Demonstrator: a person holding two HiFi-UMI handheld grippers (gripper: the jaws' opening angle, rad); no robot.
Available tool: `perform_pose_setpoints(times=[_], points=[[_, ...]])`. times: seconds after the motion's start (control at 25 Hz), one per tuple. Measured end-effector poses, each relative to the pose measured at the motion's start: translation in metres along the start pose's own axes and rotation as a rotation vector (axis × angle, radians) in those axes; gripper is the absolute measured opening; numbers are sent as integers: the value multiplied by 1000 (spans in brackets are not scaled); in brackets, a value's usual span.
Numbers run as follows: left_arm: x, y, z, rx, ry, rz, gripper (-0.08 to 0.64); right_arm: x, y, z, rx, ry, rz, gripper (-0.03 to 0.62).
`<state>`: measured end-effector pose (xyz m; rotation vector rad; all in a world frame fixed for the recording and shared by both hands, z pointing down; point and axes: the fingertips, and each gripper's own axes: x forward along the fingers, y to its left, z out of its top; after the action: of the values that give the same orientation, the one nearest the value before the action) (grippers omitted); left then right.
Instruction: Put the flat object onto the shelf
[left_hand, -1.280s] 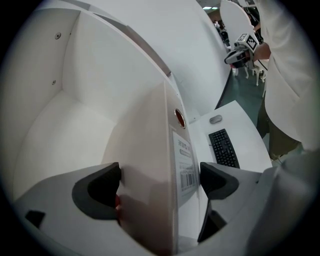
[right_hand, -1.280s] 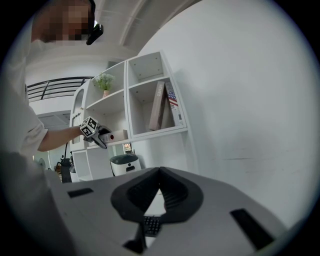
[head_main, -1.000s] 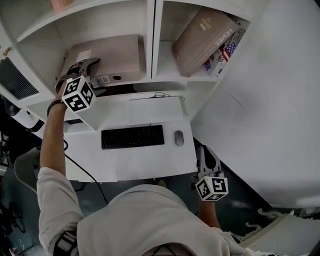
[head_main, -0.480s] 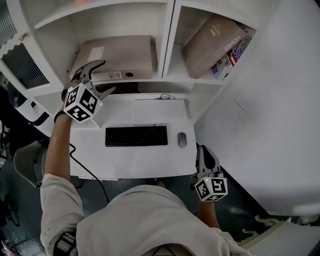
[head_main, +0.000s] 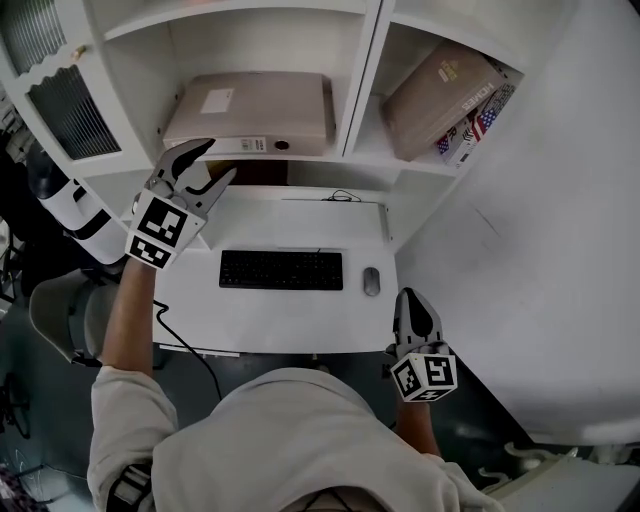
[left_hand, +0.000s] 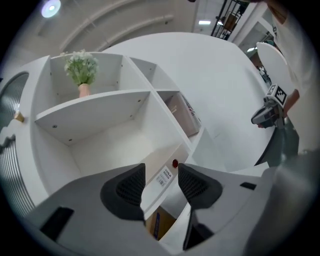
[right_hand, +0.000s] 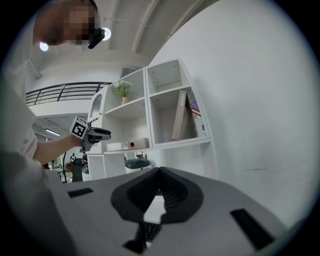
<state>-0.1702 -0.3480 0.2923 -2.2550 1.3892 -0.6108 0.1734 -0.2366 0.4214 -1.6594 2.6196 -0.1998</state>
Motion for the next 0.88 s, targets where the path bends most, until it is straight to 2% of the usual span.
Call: perform_pose_setpoints(times=[0.36, 0.68, 0.88], points=[[-40, 1, -22, -221, -8, 115, 53, 5, 29, 8, -23, -14, 65, 3], [-69, 1, -36, -347, -34, 209, 22, 6, 48, 13, -43, -20, 105, 3], [-88, -1, -47, -396, -27, 261, 12, 4, 57, 13, -51, -19, 118, 3]])
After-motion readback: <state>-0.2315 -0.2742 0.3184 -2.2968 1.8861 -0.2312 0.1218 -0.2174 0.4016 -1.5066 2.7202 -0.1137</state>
